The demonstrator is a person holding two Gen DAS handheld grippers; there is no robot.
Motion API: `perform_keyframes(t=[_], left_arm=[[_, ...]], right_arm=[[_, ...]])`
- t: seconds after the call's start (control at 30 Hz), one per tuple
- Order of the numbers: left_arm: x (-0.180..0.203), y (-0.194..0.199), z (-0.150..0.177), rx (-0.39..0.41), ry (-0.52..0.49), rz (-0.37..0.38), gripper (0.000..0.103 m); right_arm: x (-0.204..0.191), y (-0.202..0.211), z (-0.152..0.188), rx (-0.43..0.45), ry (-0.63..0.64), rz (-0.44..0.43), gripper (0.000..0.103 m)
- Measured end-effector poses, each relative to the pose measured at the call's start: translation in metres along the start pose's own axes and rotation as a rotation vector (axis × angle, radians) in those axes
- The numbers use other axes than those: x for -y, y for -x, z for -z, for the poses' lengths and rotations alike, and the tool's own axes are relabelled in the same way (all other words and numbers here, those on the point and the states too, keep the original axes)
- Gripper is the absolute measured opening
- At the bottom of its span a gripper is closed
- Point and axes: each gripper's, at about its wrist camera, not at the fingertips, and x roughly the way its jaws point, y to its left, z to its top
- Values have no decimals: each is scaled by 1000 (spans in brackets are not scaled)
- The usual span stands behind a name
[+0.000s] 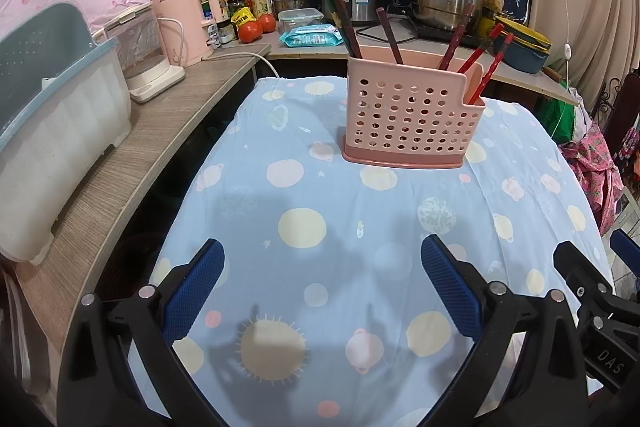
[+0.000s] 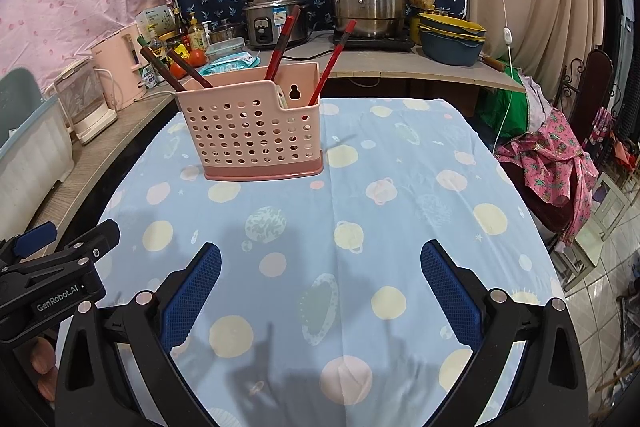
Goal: Organize utensils
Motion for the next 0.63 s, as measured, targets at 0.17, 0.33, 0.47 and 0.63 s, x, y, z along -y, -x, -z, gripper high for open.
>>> perform_keyframes(t=[0.17, 0.33, 0.47, 0.63], left_arm=[[-1, -1, 1, 1, -1, -2, 94], [-3, -2, 1, -3, 0, -3, 94], [-5, -5, 0, -9, 10, -12, 94], [-8, -9, -1, -16, 19, -15, 94]], right_arm=[[0, 0, 0, 1, -1, 0, 96], [1, 0, 0, 0, 1, 0, 96], [0, 0, 0, 1, 1, 2, 96], [1, -2, 0, 2, -2, 14, 96]])
